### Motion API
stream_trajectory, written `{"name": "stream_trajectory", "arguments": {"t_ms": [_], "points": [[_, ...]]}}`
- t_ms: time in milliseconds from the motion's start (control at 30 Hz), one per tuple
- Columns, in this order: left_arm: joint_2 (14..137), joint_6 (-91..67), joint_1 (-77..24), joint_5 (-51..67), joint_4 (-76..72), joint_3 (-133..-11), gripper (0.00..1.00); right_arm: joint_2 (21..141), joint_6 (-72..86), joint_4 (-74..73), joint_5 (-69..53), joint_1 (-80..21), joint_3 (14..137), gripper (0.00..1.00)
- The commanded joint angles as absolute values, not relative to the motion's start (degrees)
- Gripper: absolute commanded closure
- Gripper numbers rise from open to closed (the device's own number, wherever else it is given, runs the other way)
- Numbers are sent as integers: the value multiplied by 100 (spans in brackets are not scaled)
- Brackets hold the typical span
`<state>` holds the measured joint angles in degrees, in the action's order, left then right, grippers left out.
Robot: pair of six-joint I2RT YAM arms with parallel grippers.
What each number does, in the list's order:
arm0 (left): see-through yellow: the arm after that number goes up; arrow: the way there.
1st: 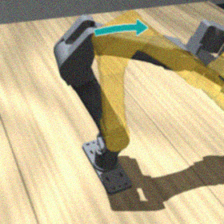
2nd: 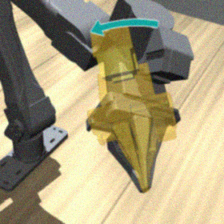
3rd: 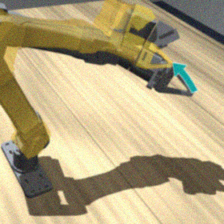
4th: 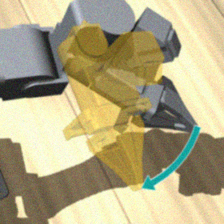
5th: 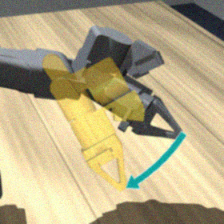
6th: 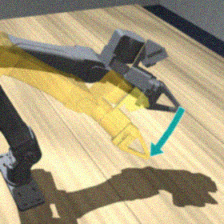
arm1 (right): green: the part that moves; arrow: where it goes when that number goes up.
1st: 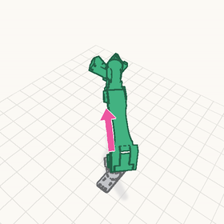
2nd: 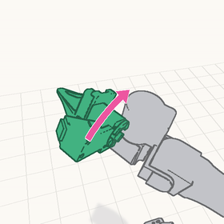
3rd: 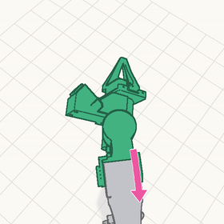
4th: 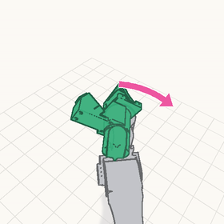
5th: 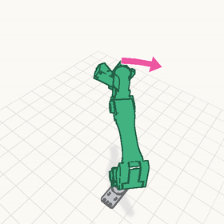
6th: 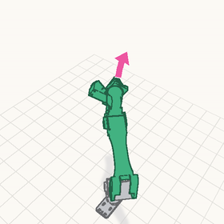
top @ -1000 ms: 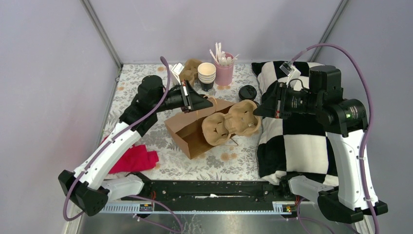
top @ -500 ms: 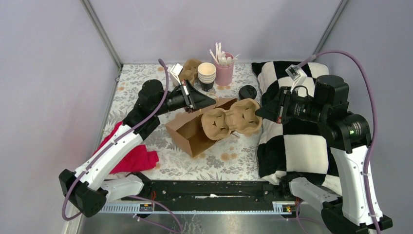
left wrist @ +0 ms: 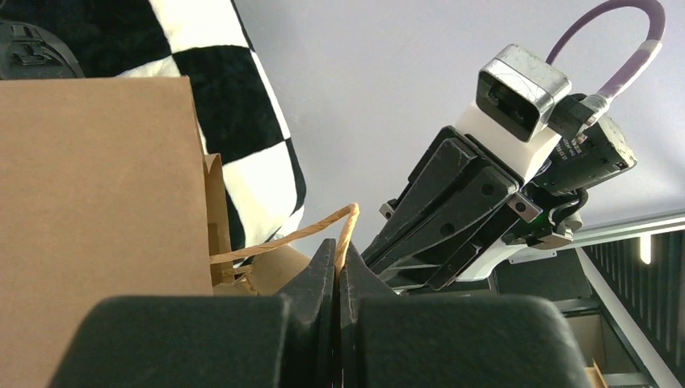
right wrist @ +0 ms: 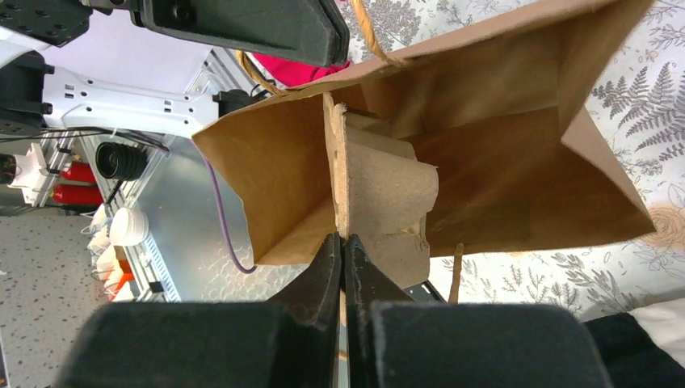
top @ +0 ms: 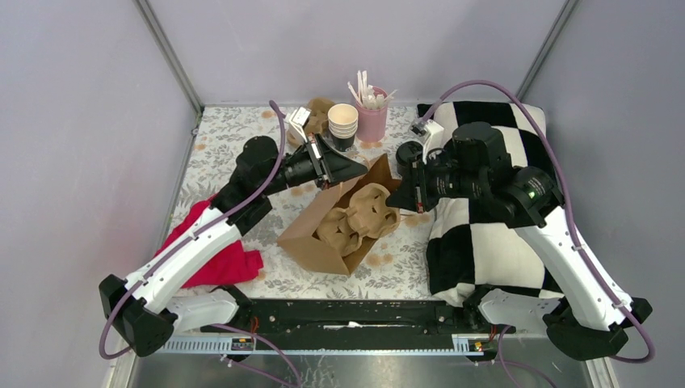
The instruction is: Pack the takeout coffee
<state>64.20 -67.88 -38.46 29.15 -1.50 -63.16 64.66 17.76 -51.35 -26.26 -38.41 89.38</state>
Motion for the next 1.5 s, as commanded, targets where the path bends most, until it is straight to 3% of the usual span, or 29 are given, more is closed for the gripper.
{"name": "stream_trajectory", "arguments": {"t_ms": [0,167,500,800,1000,1267,1467], "points": [[6322,-7095,-3935,2651,-910,-6141,100,6427,1571,-4790,-2627,-3894,9021,100],[6380,-7630,-3946,2717,-1764,-5888,100,6660,1426,-4804,-3480,-3894,9001,100],[6138,-8450,-3960,2525,-2358,-5303,100,6842,1498,-4784,-3228,-3894,8710,100],[5748,-8796,-3347,2775,-1798,-5003,100,7154,1142,-4614,-2940,-3892,8751,100],[5694,-8898,-2883,3144,-1720,-4960,100,7434,1113,-4337,-3363,-3885,8777,97],[5869,-8947,-2661,3665,-1791,-4939,100,7276,645,-3550,-3211,-3877,8467,100],[6335,-9765,-2660,4298,-3194,-4795,100,7947,103,-4004,-3808,-3883,8947,99]]}}
